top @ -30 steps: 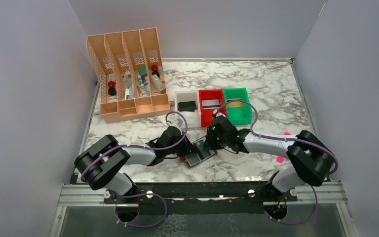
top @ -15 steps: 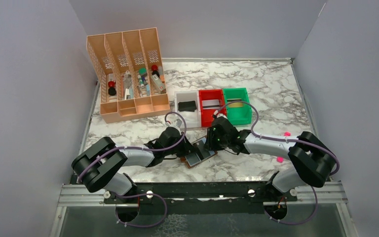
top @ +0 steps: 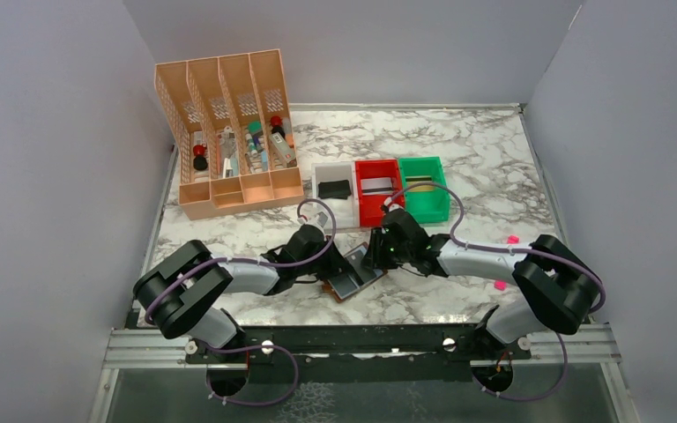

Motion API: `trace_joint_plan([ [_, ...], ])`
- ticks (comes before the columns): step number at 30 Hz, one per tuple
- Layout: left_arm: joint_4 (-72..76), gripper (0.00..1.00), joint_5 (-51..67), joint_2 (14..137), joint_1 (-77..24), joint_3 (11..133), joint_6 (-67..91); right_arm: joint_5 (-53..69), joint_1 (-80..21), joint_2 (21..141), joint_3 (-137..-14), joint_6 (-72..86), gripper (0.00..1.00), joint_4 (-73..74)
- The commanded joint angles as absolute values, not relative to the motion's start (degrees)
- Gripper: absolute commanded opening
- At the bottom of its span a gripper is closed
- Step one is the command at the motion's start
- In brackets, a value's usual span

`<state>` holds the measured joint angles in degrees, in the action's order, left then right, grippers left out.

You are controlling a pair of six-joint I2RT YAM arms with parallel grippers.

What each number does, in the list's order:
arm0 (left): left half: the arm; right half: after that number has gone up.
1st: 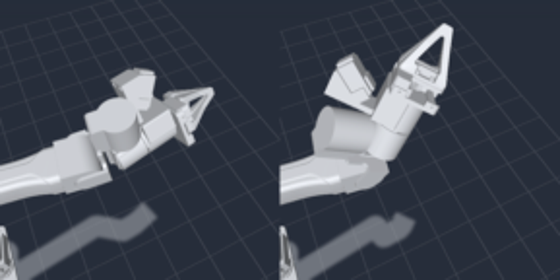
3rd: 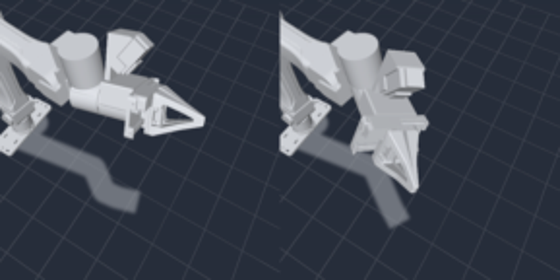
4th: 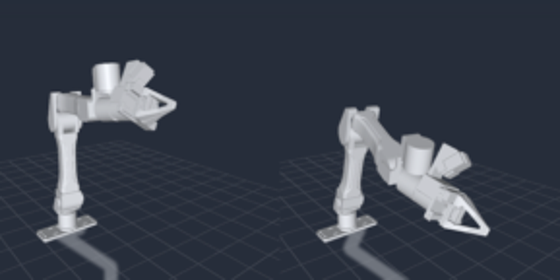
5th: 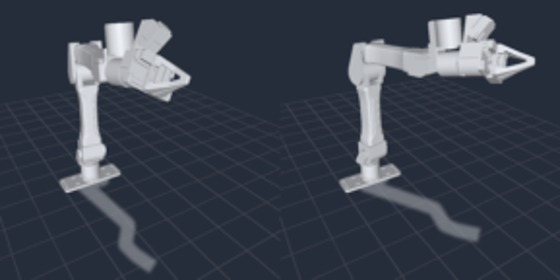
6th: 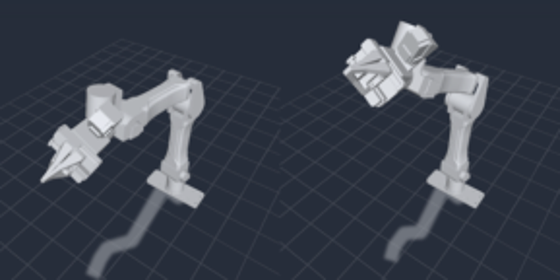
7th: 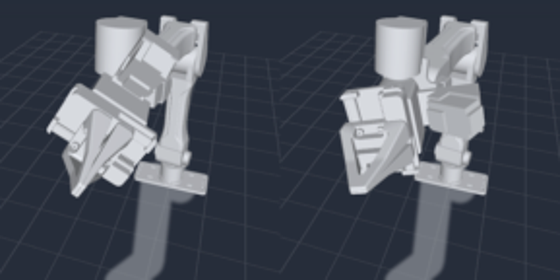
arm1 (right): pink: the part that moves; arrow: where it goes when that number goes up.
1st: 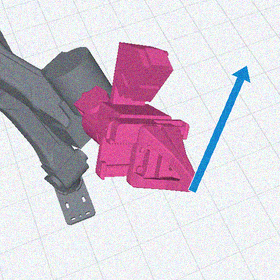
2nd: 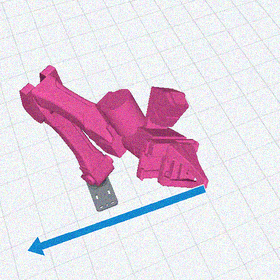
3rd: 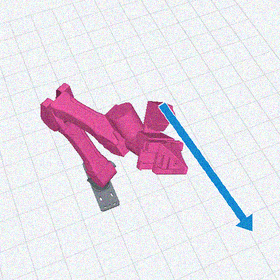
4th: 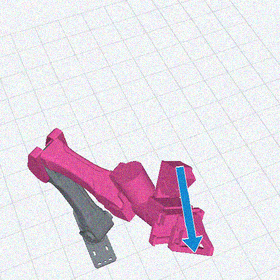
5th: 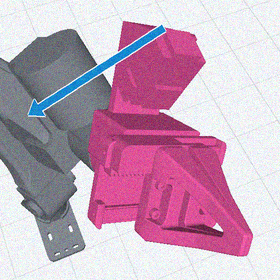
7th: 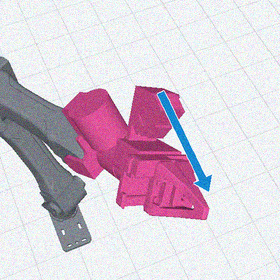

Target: Take the credit cards out of the card holder

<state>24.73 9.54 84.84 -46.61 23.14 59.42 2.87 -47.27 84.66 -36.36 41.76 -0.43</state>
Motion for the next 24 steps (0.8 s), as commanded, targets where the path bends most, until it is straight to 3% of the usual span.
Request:
trace_joint_plan([
  [1, 24.44, 0.16, 10.40, 85.29, -46.92, 24.69, 58.56, 7.47, -47.68, 88.17, -33.46, 44.47, 0.33, 0.24],
  [16, 24.87, 0.24, 10.25, 85.75, -46.92, 25.44, 58.85, 10.34, -47.72, 87.87, -31.88, 46.32, 0.27, -2.24],
  [24, 24.87, 0.09, 9.48, 84.65, -46.91, 24.65, 58.73, 8.81, -47.72, 87.83, -31.80, 46.72, 0.27, -1.42],
])
